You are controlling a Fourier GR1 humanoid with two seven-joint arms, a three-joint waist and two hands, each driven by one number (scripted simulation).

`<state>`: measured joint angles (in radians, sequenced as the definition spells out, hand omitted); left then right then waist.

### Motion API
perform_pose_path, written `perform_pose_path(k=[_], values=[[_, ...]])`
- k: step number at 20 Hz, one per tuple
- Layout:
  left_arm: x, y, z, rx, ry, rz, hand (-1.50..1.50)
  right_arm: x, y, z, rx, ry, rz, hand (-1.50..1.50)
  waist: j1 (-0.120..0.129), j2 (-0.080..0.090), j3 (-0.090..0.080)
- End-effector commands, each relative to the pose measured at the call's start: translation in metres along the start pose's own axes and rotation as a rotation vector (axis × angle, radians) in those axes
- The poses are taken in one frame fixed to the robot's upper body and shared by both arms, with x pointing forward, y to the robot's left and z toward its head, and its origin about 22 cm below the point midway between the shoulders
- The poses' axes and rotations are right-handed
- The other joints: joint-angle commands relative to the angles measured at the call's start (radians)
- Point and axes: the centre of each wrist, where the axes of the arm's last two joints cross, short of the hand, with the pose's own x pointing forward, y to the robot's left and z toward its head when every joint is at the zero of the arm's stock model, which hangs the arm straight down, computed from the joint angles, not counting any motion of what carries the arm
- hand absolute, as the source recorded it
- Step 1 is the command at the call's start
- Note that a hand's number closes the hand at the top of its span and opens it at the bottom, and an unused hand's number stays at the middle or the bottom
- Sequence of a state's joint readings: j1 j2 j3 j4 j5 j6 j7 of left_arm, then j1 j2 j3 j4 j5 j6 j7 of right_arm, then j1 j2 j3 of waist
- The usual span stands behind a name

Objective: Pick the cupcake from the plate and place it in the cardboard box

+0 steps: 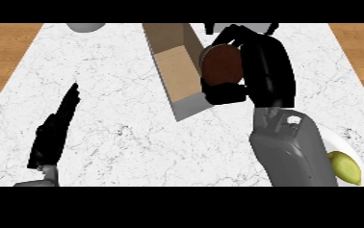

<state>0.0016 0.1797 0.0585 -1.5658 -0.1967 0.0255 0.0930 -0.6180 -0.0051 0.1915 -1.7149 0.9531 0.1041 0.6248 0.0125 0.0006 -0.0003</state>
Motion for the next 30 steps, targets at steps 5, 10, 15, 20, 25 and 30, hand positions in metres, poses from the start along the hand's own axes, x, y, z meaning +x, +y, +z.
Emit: perform_pose_path(k=[5,10,15,20,25,30], values=[[-0.003,0.007,0.006,-0.002,0.009,0.009,0.0,0.018,0.031,-0.062,0.064,0.066,0.004,1.5,0.008,0.002,0.0],[-0.015,0.012,0.01,-0.015,-0.021,-0.013,0.0,0.01,0.073,-0.086,0.111,0.131,0.025,1.5,0.039,0.011,-0.001],[-0.001,-0.006,0.001,-0.026,-0.001,-0.005,0.0,0.026,0.09,-0.106,0.154,0.151,0.053,1.5,0.036,0.009,0.0],[0.009,-0.019,-0.015,-0.048,-0.025,-0.004,0.0,0.0,0.113,-0.109,0.182,0.274,0.017,-1.5,0.053,0.017,0.0],[0.02,-0.015,-0.02,-0.036,-0.045,-0.003,0.0,-0.025,0.129,-0.105,0.155,0.262,-0.026,-1.5,0.049,0.016,0.0],[0.017,-0.008,-0.014,-0.035,-0.038,-0.012,0.0,-0.029,0.125,-0.108,0.017,0.239,-0.189,-1.5,0.07,0.02,0.001]])
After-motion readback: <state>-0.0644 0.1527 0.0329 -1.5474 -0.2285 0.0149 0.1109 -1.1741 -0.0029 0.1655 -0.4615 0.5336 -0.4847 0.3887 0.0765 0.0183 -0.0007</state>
